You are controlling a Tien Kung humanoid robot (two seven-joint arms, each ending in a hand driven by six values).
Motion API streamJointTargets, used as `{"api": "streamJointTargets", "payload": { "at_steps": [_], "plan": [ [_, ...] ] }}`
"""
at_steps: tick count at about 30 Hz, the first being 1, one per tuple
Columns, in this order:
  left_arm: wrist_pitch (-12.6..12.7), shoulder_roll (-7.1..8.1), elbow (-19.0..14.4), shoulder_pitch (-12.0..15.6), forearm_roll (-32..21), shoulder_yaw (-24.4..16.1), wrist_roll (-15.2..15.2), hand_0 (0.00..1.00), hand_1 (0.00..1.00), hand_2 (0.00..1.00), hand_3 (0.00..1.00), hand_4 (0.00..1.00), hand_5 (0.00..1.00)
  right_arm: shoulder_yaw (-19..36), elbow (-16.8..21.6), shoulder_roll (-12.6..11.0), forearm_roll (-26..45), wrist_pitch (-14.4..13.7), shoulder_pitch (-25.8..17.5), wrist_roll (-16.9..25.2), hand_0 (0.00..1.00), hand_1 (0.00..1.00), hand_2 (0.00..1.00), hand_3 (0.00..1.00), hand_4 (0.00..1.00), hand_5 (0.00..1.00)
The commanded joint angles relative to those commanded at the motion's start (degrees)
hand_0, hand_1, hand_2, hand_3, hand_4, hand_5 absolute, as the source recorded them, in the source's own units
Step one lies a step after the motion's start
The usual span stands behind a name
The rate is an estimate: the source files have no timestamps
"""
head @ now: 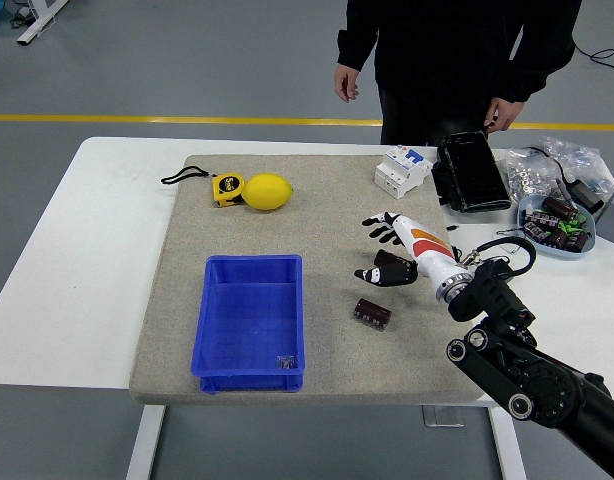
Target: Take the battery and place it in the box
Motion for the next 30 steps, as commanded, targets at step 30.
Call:
{"api": "streamJointTargets", "payload": {
  "at_steps": [30],
  "plan": [
    [0.01,-0.55,-0.25,-1.38,-1.05,1.8,0.26,0.721,0.679,0.69,0.589,0.635,0.546,-5.71,-16.39,2.59,-4.58,-3.56,4.52,2.08,0.387,0.447,0.473,0.51,0.81,0.125]
  ]
}}
